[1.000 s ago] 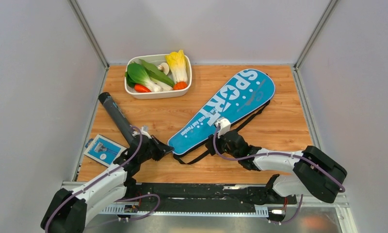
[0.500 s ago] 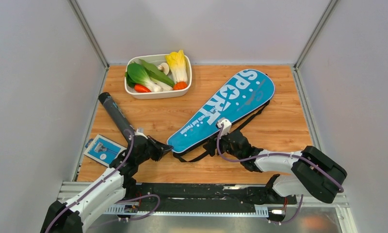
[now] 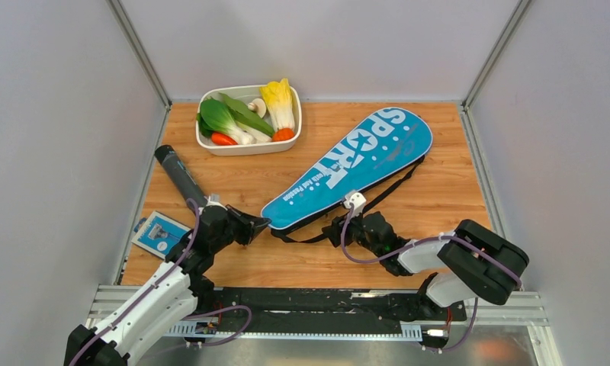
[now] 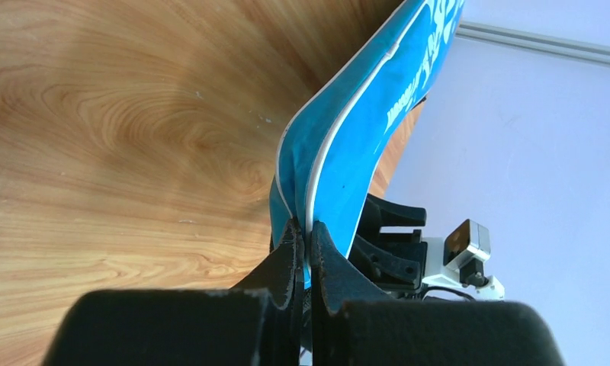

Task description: Pack up the badminton gear

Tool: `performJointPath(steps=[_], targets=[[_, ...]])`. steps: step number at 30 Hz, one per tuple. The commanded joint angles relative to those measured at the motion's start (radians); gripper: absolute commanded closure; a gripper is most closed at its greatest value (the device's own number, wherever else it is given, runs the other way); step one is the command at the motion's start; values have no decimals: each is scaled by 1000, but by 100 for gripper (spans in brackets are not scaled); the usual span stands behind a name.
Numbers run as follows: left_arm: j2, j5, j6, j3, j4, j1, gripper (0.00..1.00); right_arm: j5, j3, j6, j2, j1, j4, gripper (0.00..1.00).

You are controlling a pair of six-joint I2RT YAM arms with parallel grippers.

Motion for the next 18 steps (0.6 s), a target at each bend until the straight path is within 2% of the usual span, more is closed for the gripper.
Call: performJointPath(steps=[1,7,18], targets=[[-14,-6,-54,47,28,-3,100,52,-11,-35,35,-2,194,42],[-22,-6,-71,42,34,-3,100,79,-17,-55,93,-1,349,42],[-36,-17,-120,36,47,-16,100,71,46,-41,160,-2,389,44]])
